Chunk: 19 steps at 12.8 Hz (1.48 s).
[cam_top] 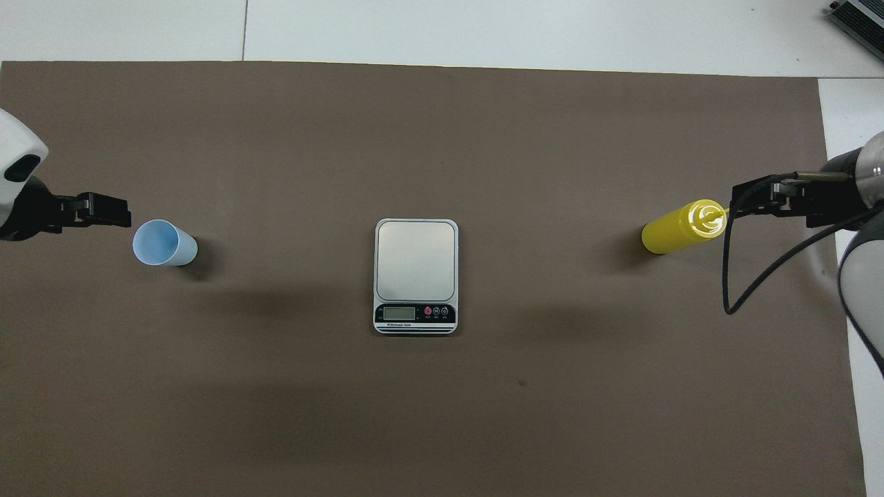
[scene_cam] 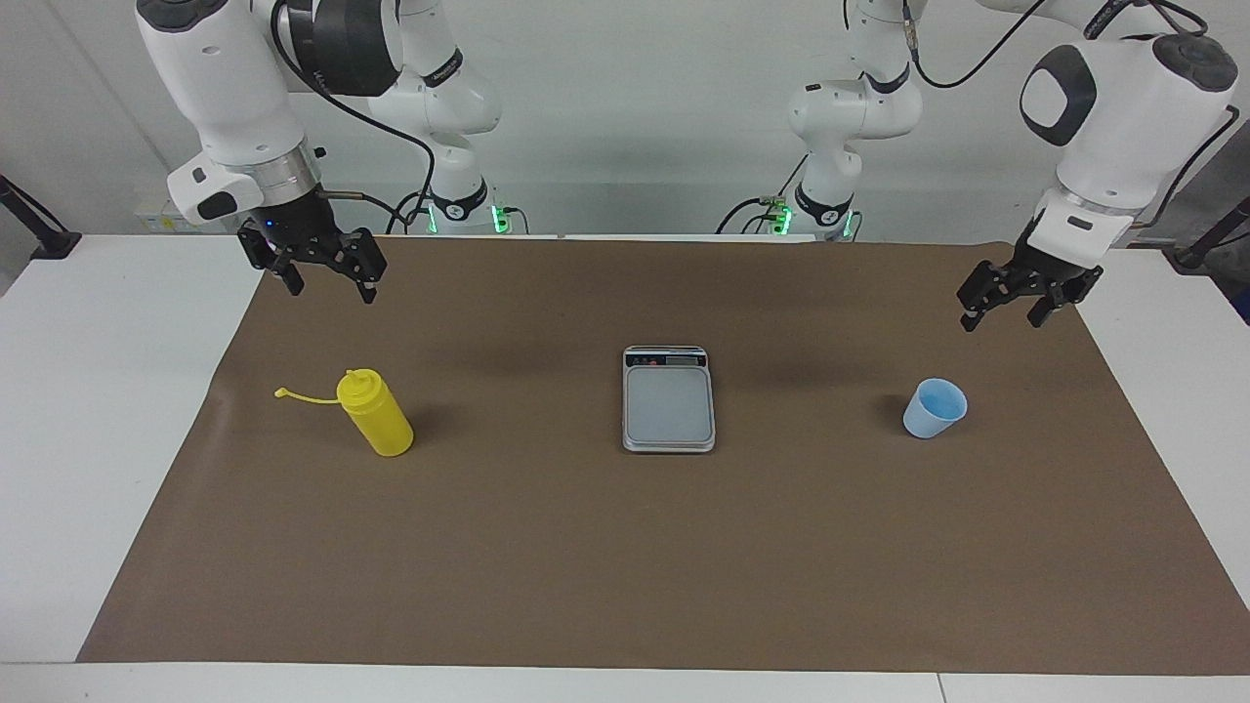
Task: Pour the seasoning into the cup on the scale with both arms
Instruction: 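Close the left gripper on the light blue cup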
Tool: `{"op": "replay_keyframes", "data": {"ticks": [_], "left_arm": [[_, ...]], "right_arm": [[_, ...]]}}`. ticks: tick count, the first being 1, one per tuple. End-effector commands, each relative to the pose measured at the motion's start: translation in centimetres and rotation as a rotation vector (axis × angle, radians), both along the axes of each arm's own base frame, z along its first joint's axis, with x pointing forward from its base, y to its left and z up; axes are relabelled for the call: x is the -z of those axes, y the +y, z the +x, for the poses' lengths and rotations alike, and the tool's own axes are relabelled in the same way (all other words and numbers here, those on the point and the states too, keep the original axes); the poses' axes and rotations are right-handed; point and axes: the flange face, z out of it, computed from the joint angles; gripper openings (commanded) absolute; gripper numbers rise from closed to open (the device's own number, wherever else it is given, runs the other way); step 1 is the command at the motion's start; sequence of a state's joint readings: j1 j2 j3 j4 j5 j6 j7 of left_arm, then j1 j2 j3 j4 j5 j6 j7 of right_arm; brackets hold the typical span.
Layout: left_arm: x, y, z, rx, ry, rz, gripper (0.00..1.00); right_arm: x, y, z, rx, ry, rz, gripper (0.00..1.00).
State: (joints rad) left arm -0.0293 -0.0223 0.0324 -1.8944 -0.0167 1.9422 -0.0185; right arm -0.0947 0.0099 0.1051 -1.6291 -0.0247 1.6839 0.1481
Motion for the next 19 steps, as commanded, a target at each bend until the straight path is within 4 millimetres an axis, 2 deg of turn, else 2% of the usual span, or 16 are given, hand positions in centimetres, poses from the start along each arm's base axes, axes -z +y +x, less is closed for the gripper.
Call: {"op": "replay_keyframes", "data": {"ticks": [1,3,4,5,7,9,14,16,19], "left_arm": [[4.3,0.4,-1.6,0.013,-0.025,0.015,1.00],[7.9,0.5,-2.1,0.016,-0.051,0.016,1.00],[8.8,1.0,-2.1,0.020,-0.068,0.018,1.00],[9.5,1.5,-1.8,0.016,-0.074,0.020,1.00],[10.1,4.6,-1.8,0.005,-0.087,0.027,1.00],[10.6,6.0,-1.4,0.032,-0.110,0.039,1.00],[13.9,6.6,-0.5,0.011,-0.103,0.038,1.00],[16.0,6.5,-1.3,-0.010,-0.067,0.023,1.00],[16.6,6.5,-1.4,-0.041,-0.064,-0.003,1.00]], "right_arm": [[-0.1,0.0,-0.5,-0.009,0.007,0.015,1.00],[-0.1,0.0,-0.5,-0.009,0.008,0.015,1.00],[-0.1,0.1,-0.5,-0.009,0.008,0.017,1.00],[-0.1,0.1,-0.5,-0.007,0.008,0.017,1.00],[-0.1,0.0,-0.5,-0.007,0.010,0.017,1.00],[-0.1,-0.1,-0.5,-0.006,0.010,0.017,1.00],[-0.1,0.0,-0.5,-0.007,0.010,0.017,1.00],[-0.1,-0.1,-0.6,-0.006,0.010,0.016,1.00],[-0.1,-0.1,-0.6,-0.004,0.010,0.016,1.00]]}}
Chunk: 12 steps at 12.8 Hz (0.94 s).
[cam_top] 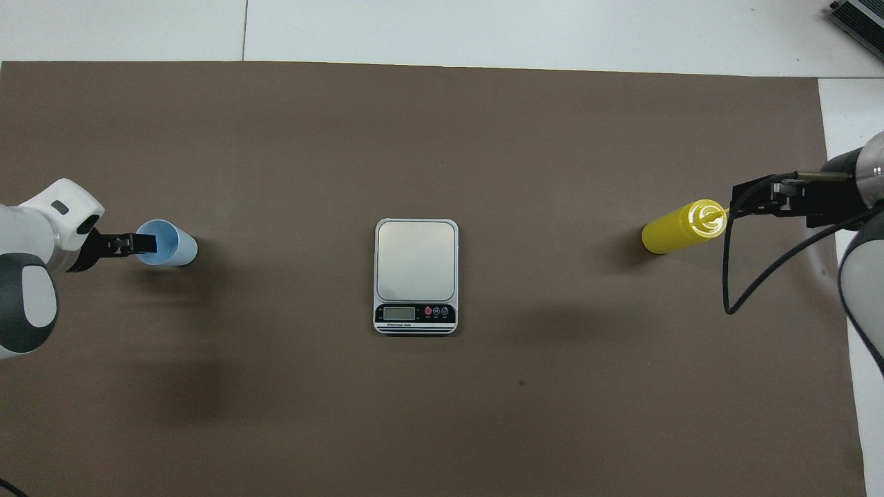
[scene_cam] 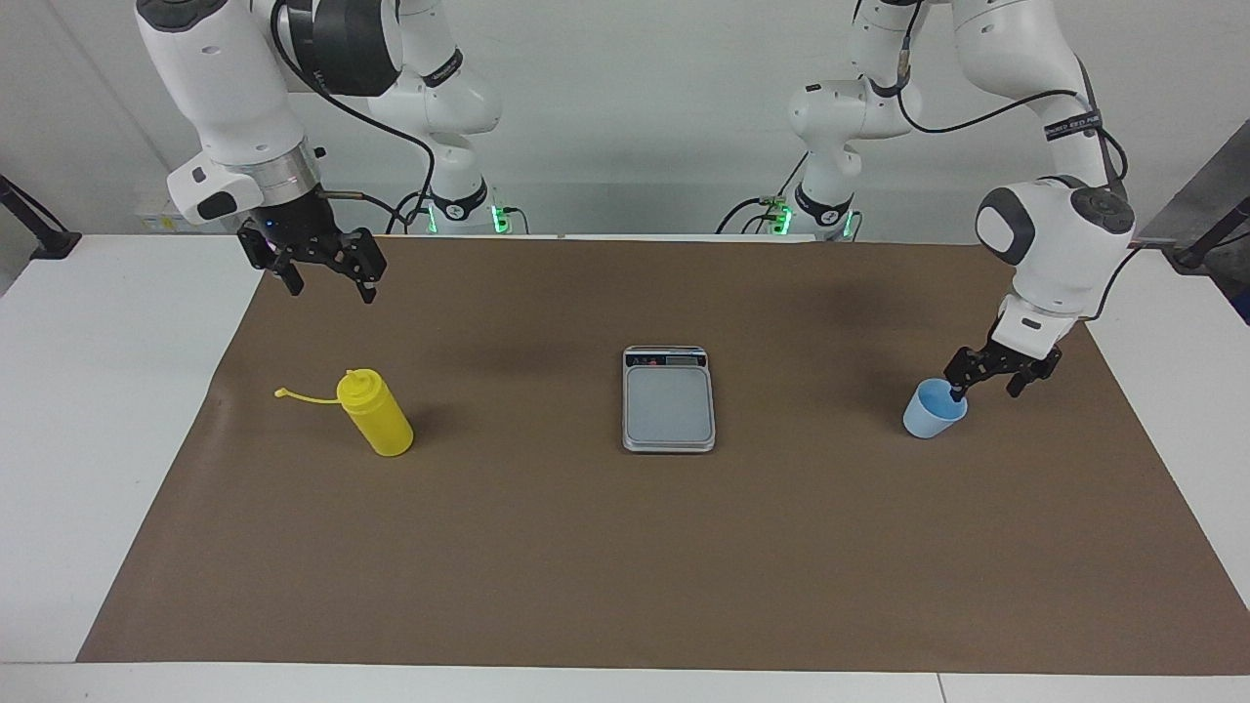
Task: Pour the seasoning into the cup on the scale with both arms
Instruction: 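Lift the blue cup with the left gripper and carry it over the scale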
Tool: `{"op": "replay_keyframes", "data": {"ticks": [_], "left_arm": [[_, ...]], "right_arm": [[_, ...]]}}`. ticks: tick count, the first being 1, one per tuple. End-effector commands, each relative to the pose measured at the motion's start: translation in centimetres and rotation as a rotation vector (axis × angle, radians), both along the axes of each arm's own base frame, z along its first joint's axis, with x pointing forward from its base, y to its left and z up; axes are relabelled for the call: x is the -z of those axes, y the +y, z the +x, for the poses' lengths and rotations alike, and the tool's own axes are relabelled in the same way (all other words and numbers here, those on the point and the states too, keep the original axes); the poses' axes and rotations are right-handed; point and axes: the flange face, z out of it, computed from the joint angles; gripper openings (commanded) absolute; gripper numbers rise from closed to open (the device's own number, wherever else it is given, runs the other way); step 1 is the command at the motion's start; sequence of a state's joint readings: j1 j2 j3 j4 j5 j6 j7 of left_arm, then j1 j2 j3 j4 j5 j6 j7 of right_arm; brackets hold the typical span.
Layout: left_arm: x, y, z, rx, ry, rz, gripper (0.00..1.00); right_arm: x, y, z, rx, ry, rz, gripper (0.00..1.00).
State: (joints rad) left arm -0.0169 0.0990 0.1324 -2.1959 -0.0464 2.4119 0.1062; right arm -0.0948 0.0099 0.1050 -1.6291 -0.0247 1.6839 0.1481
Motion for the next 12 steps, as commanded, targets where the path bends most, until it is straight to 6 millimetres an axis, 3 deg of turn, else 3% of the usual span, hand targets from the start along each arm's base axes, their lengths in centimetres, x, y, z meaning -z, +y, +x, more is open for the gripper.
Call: {"op": "replay_keyframes", "data": {"ticks": [1,3,10,12], "left_arm": [[0.4,0.3,-0.3,-0.026,-0.012,-0.014,1.00],[0.4,0.2,-0.3,-0.026,-0.012,-0.014,0.89],[1.1,-0.6,-0.5,-0.009,0.003,-0.015,0.26],[1.2,-1.1,-0.4,-0.003,0.004,-0.015,0.15]], "right_arm": [[-0.1,-0.1,-0.6,-0.005,0.010,0.016,1.00],[-0.1,-0.1,-0.6,-0.005,0.010,0.016,1.00],[-0.1,-0.1,-0.6,-0.006,0.010,0.016,1.00],[-0.1,-0.1,-0.6,-0.006,0.010,0.016,1.00]]}}
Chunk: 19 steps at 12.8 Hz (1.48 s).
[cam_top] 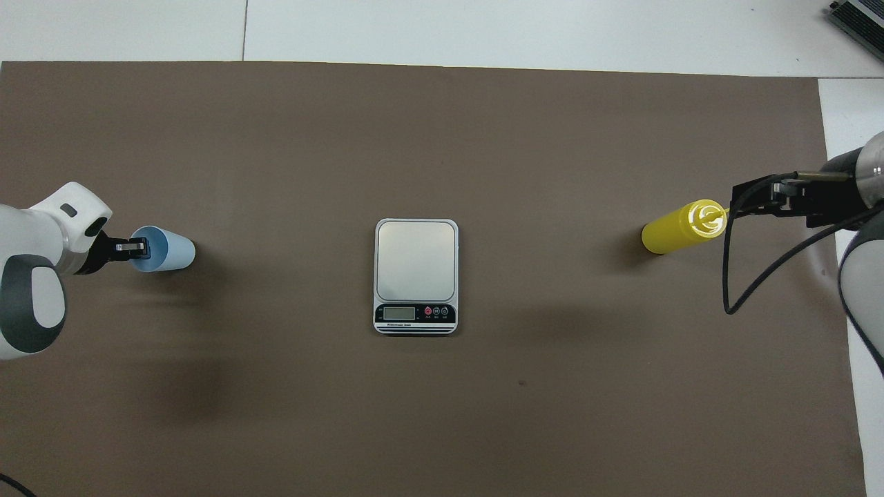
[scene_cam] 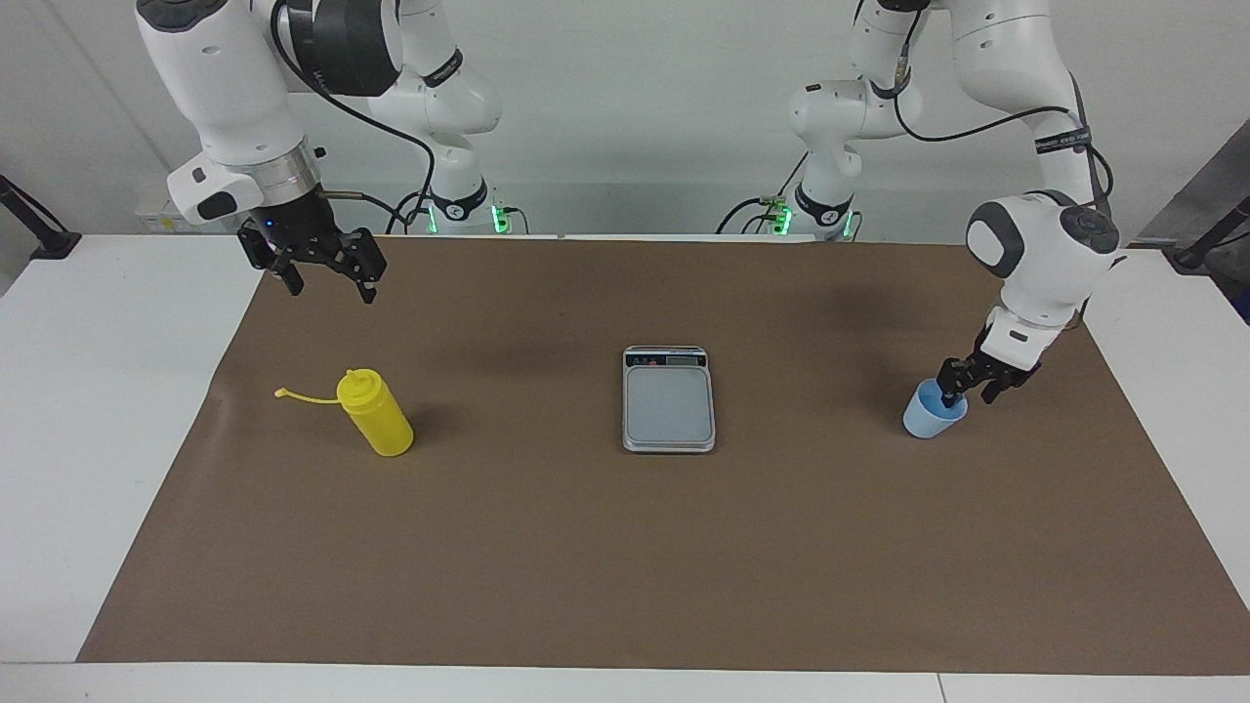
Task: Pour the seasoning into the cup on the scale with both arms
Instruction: 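Lift the blue cup with the left gripper and carry it over the scale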
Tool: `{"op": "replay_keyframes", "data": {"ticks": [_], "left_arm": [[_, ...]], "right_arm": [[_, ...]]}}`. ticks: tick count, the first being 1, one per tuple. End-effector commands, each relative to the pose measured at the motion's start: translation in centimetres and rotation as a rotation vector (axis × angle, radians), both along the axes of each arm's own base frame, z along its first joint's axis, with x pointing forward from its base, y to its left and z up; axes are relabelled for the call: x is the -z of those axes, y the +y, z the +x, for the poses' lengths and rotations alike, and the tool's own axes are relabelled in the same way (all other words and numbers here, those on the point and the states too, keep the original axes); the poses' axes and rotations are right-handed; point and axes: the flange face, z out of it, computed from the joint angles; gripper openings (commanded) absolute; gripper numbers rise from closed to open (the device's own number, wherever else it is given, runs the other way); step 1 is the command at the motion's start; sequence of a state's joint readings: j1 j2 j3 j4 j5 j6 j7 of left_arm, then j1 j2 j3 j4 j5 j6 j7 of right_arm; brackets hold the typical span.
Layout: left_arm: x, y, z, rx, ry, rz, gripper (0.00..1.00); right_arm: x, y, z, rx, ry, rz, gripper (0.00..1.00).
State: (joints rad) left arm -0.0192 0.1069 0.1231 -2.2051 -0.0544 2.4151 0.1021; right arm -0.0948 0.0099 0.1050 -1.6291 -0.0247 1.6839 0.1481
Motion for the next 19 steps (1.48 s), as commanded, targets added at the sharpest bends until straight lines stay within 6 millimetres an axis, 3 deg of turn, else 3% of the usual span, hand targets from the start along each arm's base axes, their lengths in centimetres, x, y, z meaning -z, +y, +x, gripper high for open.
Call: {"op": "replay_keyframes", "data": {"ticks": [1,3,8,9,14,19], "left_arm": [[0.5,-0.5,-0.2,-0.004,-0.008,-0.007,0.09],[0.5,-0.6,-0.2,-0.001,-0.010,-0.007,0.01],[0.4,-1.1,0.5,-0.043,-0.022,-0.034,0.00],[-0.1,-1.9,1.0,-0.078,-0.036,-0.062,0.00],[-2.2,-9.2,3.7,-0.206,-0.058,-0.136,0.00],[-4.0,-17.5,4.0,-0.376,-0.017,-0.196,0.00]], "right_arm": [[-0.1,-0.2,-0.6,-0.005,0.010,0.016,1.00],[-0.1,-0.2,-0.6,-0.005,0.010,0.016,1.00],[0.0,-0.2,-0.6,-0.005,0.011,0.016,1.00],[0.0,-0.2,-0.6,-0.005,0.011,0.016,1.00],[0.0,-0.4,-0.6,-0.004,0.012,0.016,1.00],[0.0,-0.4,-0.6,-0.004,0.013,0.018,1.00]]}}
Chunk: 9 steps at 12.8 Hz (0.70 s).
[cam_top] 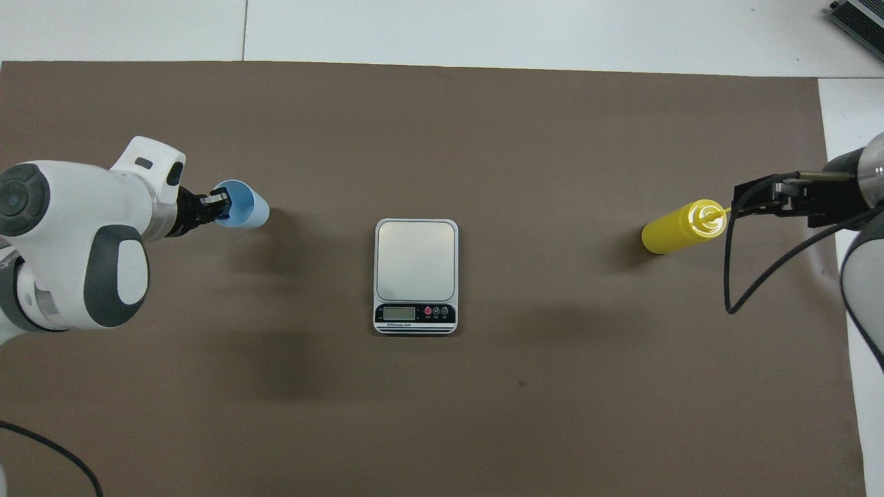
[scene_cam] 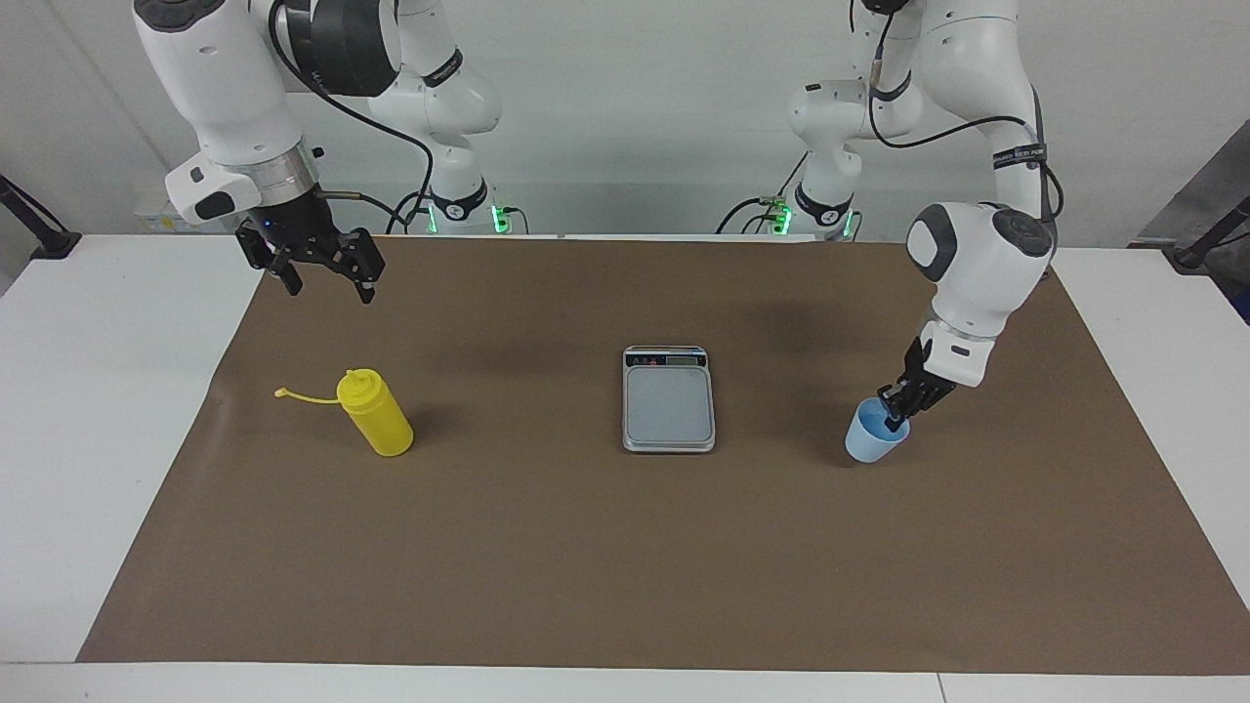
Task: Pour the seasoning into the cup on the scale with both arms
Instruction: 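Lift the blue cup with the left gripper and carry it over the scale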
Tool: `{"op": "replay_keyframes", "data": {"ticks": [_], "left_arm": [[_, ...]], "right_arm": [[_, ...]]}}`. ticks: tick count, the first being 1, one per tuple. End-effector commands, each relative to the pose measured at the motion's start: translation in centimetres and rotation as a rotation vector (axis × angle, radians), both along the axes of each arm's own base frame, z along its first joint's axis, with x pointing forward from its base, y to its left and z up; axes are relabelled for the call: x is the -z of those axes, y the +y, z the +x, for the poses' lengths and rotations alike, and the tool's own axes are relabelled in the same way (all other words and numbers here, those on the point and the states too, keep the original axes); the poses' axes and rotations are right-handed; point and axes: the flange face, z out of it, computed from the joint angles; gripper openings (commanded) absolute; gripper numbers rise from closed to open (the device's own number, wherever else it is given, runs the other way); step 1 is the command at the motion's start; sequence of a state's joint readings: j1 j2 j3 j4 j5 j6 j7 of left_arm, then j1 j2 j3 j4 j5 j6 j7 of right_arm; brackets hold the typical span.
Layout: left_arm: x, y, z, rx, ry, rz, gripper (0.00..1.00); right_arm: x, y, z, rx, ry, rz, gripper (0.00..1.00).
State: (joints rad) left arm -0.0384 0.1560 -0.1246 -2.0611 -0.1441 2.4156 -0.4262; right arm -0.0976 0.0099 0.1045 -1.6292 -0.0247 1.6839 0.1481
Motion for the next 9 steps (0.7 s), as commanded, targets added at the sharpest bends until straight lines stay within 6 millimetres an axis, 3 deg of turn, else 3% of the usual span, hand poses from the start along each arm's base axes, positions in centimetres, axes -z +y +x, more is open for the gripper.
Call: {"op": "replay_keyframes", "data": {"ticks": [1,4,9], "left_arm": [[-0.5,-3.8,0.1,-0.076,0.053,-0.012,0.00],[-1.5,-8.6,-1.1,-0.113,0.071,0.105,0.00],[-3.7,-15.3,-2.6,-0.190,0.102,0.115,0.00]], "right_arm": [[0.0,-0.2,-0.6,-0.008,0.013,0.018,1.00],[0.0,-0.3,-0.6,-0.006,0.011,0.018,1.00],[0.0,-0.3,-0.6,-0.006,0.011,0.018,1.00]]}}
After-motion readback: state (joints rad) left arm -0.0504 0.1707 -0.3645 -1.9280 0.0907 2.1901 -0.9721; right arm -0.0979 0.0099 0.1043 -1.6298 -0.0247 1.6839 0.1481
